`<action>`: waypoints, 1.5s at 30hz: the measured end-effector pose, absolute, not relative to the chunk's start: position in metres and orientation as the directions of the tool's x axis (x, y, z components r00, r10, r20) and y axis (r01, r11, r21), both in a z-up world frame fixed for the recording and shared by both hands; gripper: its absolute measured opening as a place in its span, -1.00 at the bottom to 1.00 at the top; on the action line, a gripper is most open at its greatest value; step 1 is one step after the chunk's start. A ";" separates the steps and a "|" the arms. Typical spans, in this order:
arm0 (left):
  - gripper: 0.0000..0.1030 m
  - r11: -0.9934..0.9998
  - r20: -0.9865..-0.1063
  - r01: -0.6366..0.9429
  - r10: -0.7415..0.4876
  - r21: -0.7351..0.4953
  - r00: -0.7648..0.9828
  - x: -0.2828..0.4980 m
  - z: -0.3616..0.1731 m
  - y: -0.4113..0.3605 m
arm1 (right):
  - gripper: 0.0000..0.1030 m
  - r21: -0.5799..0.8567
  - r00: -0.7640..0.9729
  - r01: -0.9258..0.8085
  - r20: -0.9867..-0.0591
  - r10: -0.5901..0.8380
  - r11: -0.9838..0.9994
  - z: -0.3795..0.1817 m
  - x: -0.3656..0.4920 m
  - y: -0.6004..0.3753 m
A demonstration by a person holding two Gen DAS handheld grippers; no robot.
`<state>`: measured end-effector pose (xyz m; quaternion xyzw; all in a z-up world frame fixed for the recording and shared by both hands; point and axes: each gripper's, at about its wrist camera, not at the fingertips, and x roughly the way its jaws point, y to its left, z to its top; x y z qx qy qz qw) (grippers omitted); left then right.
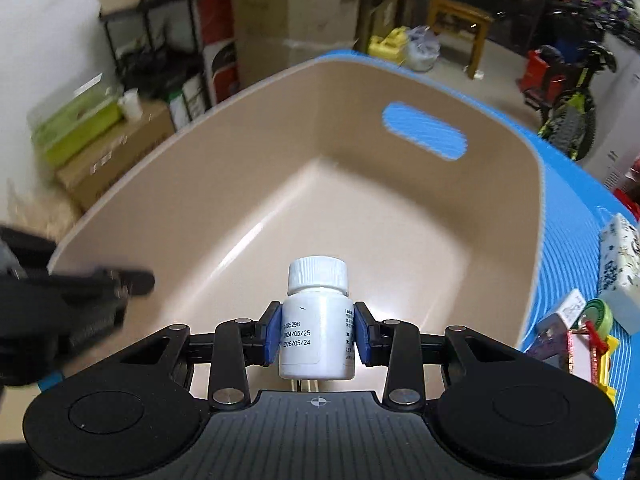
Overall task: Organize rigid objects
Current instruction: 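Lift the white pill bottle into the bin with the right tool and release, then grasp the black earbud case with the right tool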
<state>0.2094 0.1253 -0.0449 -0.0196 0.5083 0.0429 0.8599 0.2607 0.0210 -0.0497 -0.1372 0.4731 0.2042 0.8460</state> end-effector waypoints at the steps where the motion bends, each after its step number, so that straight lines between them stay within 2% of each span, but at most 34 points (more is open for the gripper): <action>1: -0.83 0.996 -0.875 -0.093 0.055 0.011 0.480 0.209 -0.045 0.125 | -0.10 -0.038 0.462 -0.479 -0.861 0.215 0.877 -0.051 0.260 0.021; 7: -0.83 0.995 -0.875 -0.094 0.056 0.012 0.481 0.209 -0.044 0.124 | 0.21 0.037 0.498 -0.448 -0.819 0.284 0.893 -0.026 0.257 0.001; 10: -0.83 0.995 -0.875 -0.094 0.055 0.011 0.480 0.209 -0.044 0.124 | 0.26 0.079 0.543 -0.407 -0.780 0.310 0.910 -0.006 0.255 -0.019; 17: -0.83 0.995 -0.875 -0.094 0.055 0.011 0.480 0.209 -0.044 0.124 | 0.30 0.081 0.684 -0.288 -0.680 0.265 0.954 0.037 0.250 -0.074; 21: -0.83 0.995 -0.875 -0.095 0.055 0.011 0.480 0.209 -0.044 0.124 | 0.32 0.066 0.720 -0.234 -0.659 0.218 0.970 0.047 0.254 -0.099; 27: -0.83 0.995 -0.875 -0.095 0.055 0.010 0.480 0.209 -0.044 0.124 | 0.33 0.057 0.716 -0.163 -0.680 0.158 0.985 0.027 0.258 -0.131; 35: -0.83 0.995 -0.875 -0.101 0.056 0.009 0.481 0.209 -0.043 0.125 | 0.31 0.050 0.640 -0.161 -0.756 0.142 0.986 -0.018 0.265 -0.148; 40: -0.83 0.995 -0.875 -0.101 0.057 0.009 0.482 0.209 -0.043 0.125 | 0.17 0.060 0.597 -0.194 -0.785 0.166 0.979 -0.037 0.266 -0.146; 45: -0.83 0.995 -0.874 -0.100 0.057 0.009 0.482 0.209 -0.043 0.125 | 0.12 0.068 0.573 -0.219 -0.799 0.185 0.973 -0.047 0.267 -0.142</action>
